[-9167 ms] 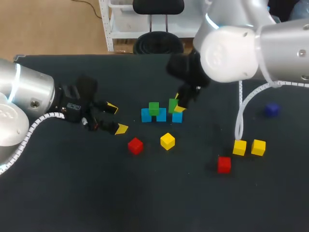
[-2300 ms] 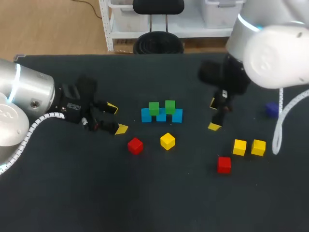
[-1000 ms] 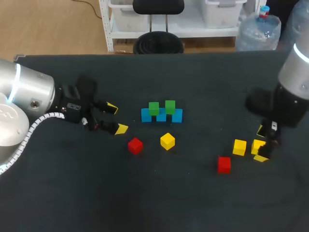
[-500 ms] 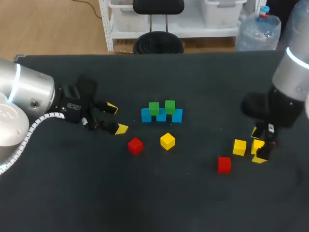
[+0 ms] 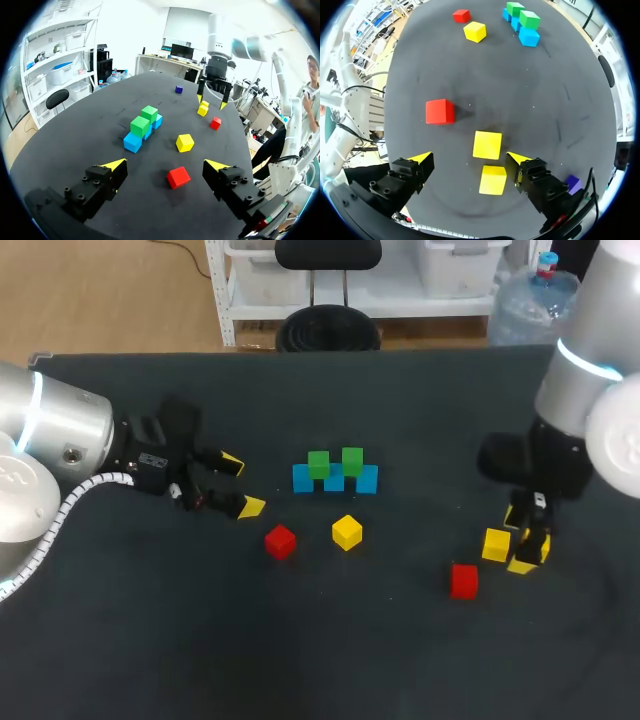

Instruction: Place the blue cubes, place green cubes on the blue cubes, place the yellow cubes on the green cubes, then place the red cubes on the yellow cubes, and place purple cube on the red cubes.

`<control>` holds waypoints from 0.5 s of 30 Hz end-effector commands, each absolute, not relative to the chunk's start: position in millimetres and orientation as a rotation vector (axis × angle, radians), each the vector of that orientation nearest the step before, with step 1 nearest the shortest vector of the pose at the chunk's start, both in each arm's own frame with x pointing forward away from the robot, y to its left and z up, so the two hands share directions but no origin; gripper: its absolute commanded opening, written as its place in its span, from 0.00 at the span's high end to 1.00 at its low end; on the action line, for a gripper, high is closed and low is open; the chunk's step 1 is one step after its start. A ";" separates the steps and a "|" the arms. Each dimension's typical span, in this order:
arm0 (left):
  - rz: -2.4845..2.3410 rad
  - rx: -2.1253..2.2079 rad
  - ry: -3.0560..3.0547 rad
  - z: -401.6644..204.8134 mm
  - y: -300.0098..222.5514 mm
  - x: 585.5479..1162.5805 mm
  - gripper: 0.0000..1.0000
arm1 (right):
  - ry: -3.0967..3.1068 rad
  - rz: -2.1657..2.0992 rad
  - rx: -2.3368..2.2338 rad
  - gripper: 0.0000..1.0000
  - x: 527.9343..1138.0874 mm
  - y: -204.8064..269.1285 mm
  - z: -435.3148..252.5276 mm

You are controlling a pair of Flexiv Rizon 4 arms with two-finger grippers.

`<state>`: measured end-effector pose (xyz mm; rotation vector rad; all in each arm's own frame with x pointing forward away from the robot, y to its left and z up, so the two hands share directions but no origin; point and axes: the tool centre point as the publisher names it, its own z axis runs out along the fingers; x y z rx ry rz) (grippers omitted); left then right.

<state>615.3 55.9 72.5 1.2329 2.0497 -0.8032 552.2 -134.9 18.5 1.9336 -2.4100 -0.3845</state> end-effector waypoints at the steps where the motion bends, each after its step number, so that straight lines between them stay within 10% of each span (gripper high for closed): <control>1: -0.805 1.230 2.041 71.2 57.0 614.4 0.00 | -2.404 -0.403 1.935 0.13 554.9 -134.4 12.2; 15: -0.805 1.230 2.041 71.2 57.0 614.4 0.00 | -2.384 -0.424 1.954 0.21 564.7 -127.5 0.7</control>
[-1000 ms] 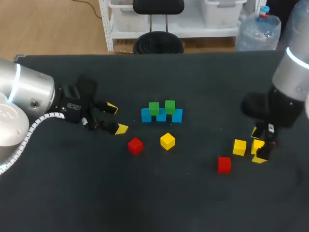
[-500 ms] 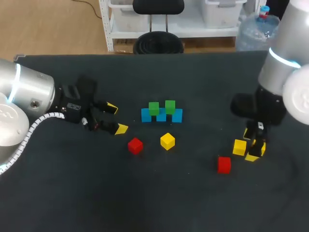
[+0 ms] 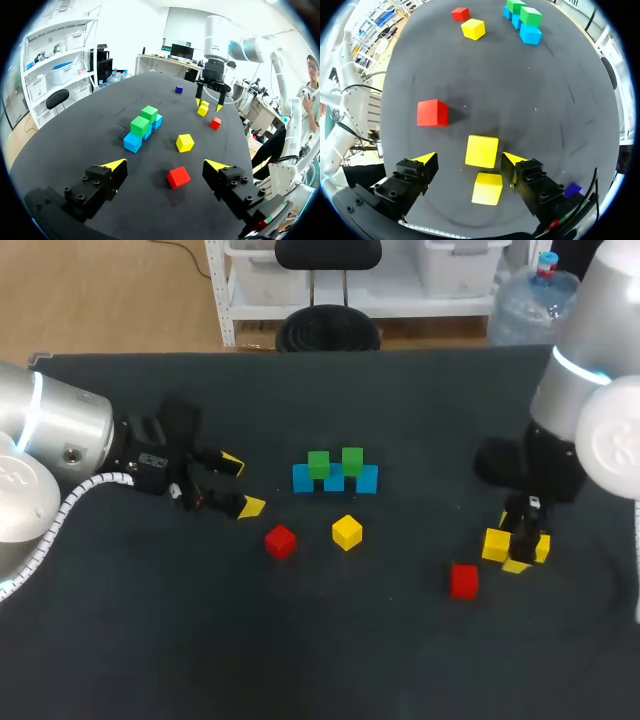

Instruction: Place the blue cubes, place green cubes on the blue cubes, place the yellow cubes on the green cubes, then place the red cubes on the yellow cubes, and place purple cube on the red cubes.

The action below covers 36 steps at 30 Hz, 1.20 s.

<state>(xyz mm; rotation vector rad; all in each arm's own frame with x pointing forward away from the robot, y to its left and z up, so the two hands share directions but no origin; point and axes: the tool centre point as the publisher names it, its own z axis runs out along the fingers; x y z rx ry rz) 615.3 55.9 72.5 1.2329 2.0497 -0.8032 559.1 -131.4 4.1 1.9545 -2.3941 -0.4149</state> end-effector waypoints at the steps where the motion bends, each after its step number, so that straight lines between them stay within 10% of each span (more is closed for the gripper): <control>1: -0.805 1.230 2.041 71.2 57.0 614.4 0.00 | -2.382 -0.425 1.958 0.24 565.3 -126.3 0.1; 6: -0.805 1.230 2.041 71.2 57.0 614.4 0.00 | -2.372 -0.425 1.960 0.50 566.9 -123.6 -2.2; 17: -0.805 1.230 2.041 71.2 57.0 614.4 0.00 | -2.366 -0.415 1.949 0.60 563.6 -123.8 -0.8; 22: -0.805 1.230 2.041 71.2 57.0 614.4 0.00 | -2.369 -0.392 1.956 1.00 562.7 -122.1 5.8; 36: -0.805 1.230 2.041 71.2 57.0 614.4 0.00 | -2.379 -0.358 1.993 1.00 573.1 -106.0 41.7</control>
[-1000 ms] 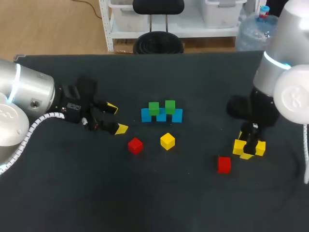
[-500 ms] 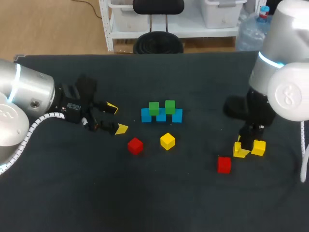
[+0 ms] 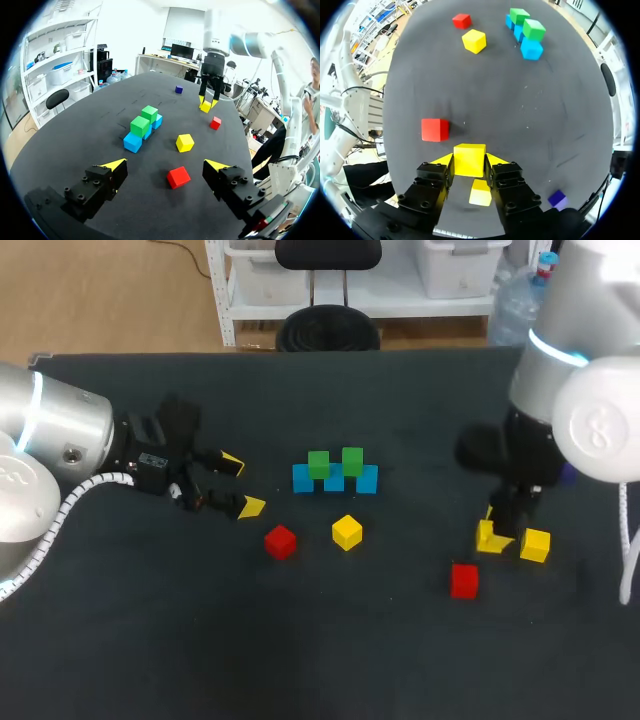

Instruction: Place the blue cubes, place green cubes on the blue cubes, place the yellow cubes on the green cubes, then place the red cubes on the yellow cubes, and place purple cube on the red cubes.

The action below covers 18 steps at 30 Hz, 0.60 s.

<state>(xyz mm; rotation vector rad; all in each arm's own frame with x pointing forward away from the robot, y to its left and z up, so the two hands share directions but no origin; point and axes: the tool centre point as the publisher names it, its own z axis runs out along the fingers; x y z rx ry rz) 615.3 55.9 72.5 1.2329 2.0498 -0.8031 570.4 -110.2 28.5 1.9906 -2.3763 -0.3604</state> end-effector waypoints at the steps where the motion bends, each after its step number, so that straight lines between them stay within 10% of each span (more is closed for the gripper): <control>1: -0.805 1.230 2.041 71.2 57.0 614.4 0.00 | -2.377 -0.354 2.004 1.00 575.8 -103.6 46.0; 18: -0.805 1.230 2.041 71.2 57.0 614.4 0.00 | -2.369 -0.332 2.142 1.00 626.3 -41.5 89.0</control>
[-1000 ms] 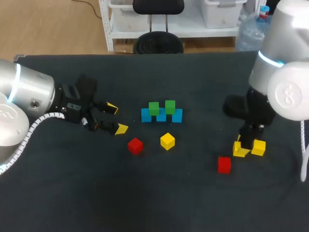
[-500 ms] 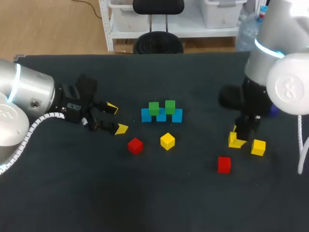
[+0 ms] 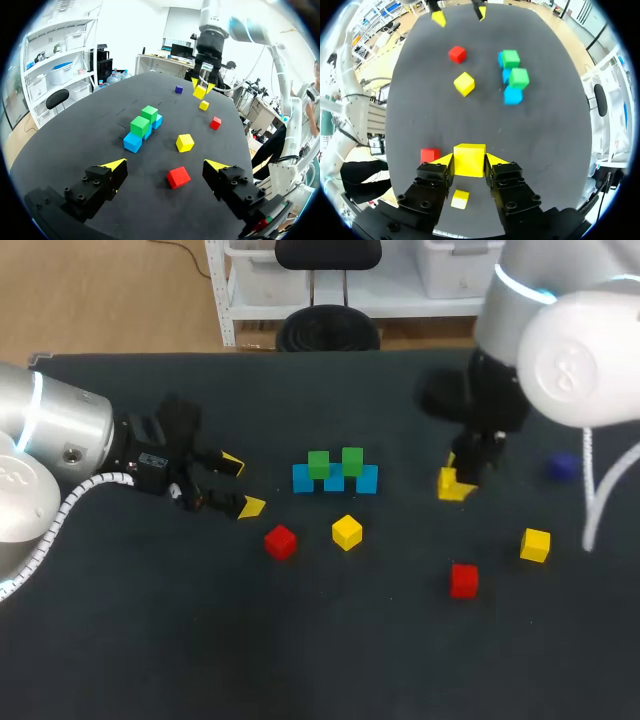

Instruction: Place the blue cubes, place green cubes on the blue cubes, place the yellow cubes on the green cubes, then place the red cubes on the yellow cubes, and place purple cube on the red cubes.

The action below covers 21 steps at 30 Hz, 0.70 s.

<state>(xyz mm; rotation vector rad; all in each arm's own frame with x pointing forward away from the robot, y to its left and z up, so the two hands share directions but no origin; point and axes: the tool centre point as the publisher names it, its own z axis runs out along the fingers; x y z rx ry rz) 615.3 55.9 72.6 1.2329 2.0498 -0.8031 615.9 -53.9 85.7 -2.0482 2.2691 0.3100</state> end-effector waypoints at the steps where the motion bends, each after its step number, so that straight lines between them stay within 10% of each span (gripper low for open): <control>1: -0.805 1.230 2.041 71.2 57.0 614.4 0.00 | 2.260 0.316 -2.043 1.00 628.4 -38.1 90.4; 21: -0.805 1.230 2.041 71.2 57.0 614.4 0.00 | 2.167 0.235 -2.075 1.00 664.5 28.3 107.4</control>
